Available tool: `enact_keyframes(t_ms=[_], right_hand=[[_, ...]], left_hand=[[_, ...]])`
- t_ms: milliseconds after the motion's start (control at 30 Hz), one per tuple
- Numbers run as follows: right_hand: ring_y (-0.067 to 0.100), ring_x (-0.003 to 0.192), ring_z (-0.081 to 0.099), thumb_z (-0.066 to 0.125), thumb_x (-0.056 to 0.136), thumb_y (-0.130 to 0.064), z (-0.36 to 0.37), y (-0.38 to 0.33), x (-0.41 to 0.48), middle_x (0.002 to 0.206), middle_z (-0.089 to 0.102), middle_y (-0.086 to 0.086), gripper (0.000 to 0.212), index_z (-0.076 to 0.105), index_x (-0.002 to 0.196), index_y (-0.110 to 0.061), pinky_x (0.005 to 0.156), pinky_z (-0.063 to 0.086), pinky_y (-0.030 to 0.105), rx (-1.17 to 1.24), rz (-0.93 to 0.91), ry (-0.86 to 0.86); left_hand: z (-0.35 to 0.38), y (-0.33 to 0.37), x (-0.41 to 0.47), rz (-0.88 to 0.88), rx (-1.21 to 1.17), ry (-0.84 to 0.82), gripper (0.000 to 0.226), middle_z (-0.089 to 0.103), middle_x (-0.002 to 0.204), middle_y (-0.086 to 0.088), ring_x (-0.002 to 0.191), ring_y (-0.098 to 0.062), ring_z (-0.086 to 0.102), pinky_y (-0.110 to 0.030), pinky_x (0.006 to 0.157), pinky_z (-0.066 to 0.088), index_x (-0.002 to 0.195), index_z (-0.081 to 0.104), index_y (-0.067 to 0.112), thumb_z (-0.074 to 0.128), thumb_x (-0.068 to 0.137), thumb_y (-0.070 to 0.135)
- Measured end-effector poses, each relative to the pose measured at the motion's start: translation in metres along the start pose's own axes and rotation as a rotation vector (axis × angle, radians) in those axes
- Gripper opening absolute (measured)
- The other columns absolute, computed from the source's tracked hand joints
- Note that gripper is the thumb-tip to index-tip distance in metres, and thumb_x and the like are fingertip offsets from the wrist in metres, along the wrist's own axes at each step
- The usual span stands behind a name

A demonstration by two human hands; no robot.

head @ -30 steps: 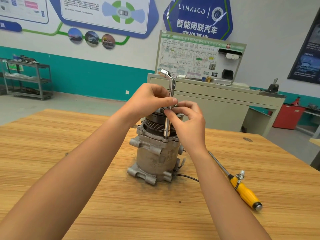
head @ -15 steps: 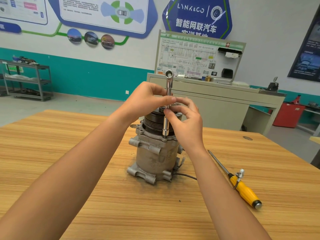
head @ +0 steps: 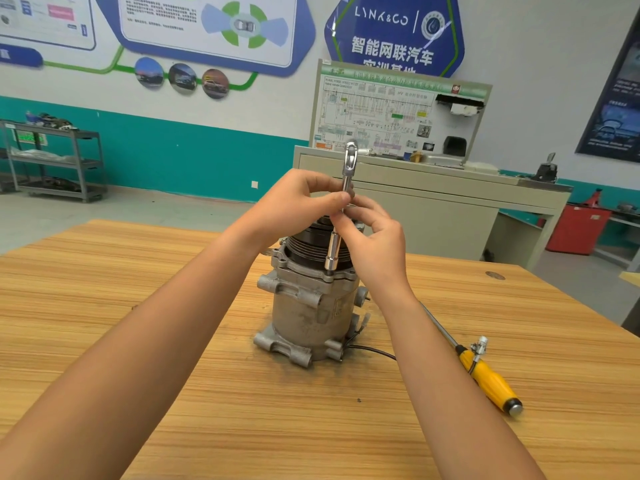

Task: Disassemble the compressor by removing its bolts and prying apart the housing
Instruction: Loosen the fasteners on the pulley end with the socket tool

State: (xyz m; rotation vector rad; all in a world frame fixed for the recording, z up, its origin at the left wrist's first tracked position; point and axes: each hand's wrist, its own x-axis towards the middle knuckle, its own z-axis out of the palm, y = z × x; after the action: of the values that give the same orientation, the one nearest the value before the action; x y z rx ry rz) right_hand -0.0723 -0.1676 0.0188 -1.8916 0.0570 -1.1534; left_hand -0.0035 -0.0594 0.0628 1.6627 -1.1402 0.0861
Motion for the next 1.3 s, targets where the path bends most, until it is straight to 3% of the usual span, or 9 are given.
enact_keyframes(t_ms=[133, 300, 400, 533, 633, 700, 767, 1000, 1300], right_hand=[[0.009, 0.120, 0.044, 0.059, 0.089, -0.018, -0.001, -0.001, 0.003, 0.121, 0.056, -0.007, 0.021, 0.069, 0.107, -0.011, 0.100, 0.038, 0.027, -0.005, 0.027, -0.061], [0.004, 0.105, 0.053, 0.068, 0.083, -0.026, 0.003, -0.001, -0.004, 0.105, 0.063, -0.009, 0.008, 0.068, 0.080, -0.019, 0.084, 0.039, 0.015, 0.012, 0.029, 0.002], [0.009, 0.111, 0.050, 0.062, 0.088, -0.020, 0.004, -0.004, -0.002, 0.097, 0.058, -0.019, 0.014, 0.071, 0.088, -0.009, 0.089, 0.040, 0.012, 0.002, -0.029, -0.066], [0.014, 0.133, 0.031, 0.055, 0.092, -0.020, 0.002, -0.003, 0.002, 0.121, 0.049, -0.021, 0.023, 0.069, 0.109, -0.012, 0.110, 0.024, 0.045, -0.074, -0.047, -0.144], [0.007, 0.128, 0.037, 0.055, 0.092, -0.021, 0.003, 0.002, 0.001, 0.129, 0.053, -0.006, 0.023, 0.067, 0.111, -0.015, 0.107, 0.031, 0.030, -0.067, -0.061, -0.140], [-0.010, 0.105, 0.049, 0.064, 0.086, -0.022, 0.004, 0.003, -0.002, 0.115, 0.060, -0.006, 0.012, 0.068, 0.098, -0.020, 0.085, 0.039, 0.005, 0.018, -0.029, -0.057], [-0.010, 0.097, 0.052, 0.070, 0.081, -0.020, 0.005, 0.005, -0.003, 0.103, 0.063, -0.009, 0.002, 0.068, 0.083, -0.019, 0.075, 0.037, -0.001, 0.055, -0.003, 0.029], [0.010, 0.119, 0.045, 0.060, 0.089, -0.019, 0.003, 0.006, 0.001, 0.120, 0.054, -0.005, 0.022, 0.069, 0.105, -0.008, 0.090, 0.041, 0.018, 0.027, 0.016, -0.035], [0.007, 0.120, 0.045, 0.068, 0.083, -0.016, 0.005, 0.006, -0.006, 0.094, 0.057, -0.024, 0.014, 0.073, 0.095, -0.010, 0.105, 0.034, 0.032, 0.033, -0.025, 0.052]], left_hand=[[-0.004, 0.000, -0.002, -0.017, -0.049, -0.033, 0.021, 0.069, 0.106, 0.003, 0.101, -0.003, 0.062, -0.022, 0.094, 0.047, 0.110, 0.067, 0.017, 0.057, 0.092, 0.012], [-0.002, -0.002, -0.001, -0.049, -0.026, 0.044, 0.018, 0.070, 0.102, -0.003, 0.096, -0.008, 0.063, -0.029, 0.092, 0.048, 0.097, 0.068, 0.007, 0.067, 0.085, 0.021], [-0.003, -0.001, -0.001, -0.035, -0.024, -0.028, 0.016, 0.069, 0.104, 0.001, 0.096, -0.003, 0.062, -0.025, 0.092, 0.048, 0.101, 0.067, 0.010, 0.062, 0.089, 0.020], [-0.008, 0.001, -0.002, -0.020, -0.068, -0.175, 0.020, 0.066, 0.113, 0.005, 0.102, -0.001, 0.061, -0.018, 0.093, 0.047, 0.098, 0.066, 0.025, 0.051, 0.095, 0.012], [-0.006, 0.001, 0.000, -0.019, -0.052, -0.072, 0.015, 0.064, 0.114, 0.008, 0.106, -0.003, 0.058, -0.024, 0.095, 0.044, 0.093, 0.069, 0.023, 0.058, 0.091, 0.013], [0.000, -0.002, 0.001, -0.024, -0.031, 0.054, 0.005, 0.065, 0.111, 0.005, 0.108, -0.005, 0.056, -0.025, 0.092, 0.041, 0.086, 0.071, 0.019, 0.066, 0.085, 0.017], [0.004, -0.005, 0.002, -0.032, -0.011, 0.151, 0.006, 0.065, 0.109, 0.002, 0.107, -0.009, 0.056, -0.029, 0.093, 0.041, 0.080, 0.069, 0.018, 0.072, 0.081, 0.023], [-0.004, -0.006, -0.001, -0.022, -0.092, -0.085, 0.021, 0.053, 0.125, 0.009, 0.117, -0.006, 0.049, -0.023, 0.100, 0.037, 0.089, 0.067, 0.030, 0.054, 0.094, 0.015], [0.006, -0.009, 0.001, -0.010, -0.071, 0.096, 0.013, 0.053, 0.104, 0.020, 0.104, -0.002, 0.052, -0.025, 0.095, 0.038, 0.073, 0.062, 0.024, 0.068, 0.084, 0.021]])
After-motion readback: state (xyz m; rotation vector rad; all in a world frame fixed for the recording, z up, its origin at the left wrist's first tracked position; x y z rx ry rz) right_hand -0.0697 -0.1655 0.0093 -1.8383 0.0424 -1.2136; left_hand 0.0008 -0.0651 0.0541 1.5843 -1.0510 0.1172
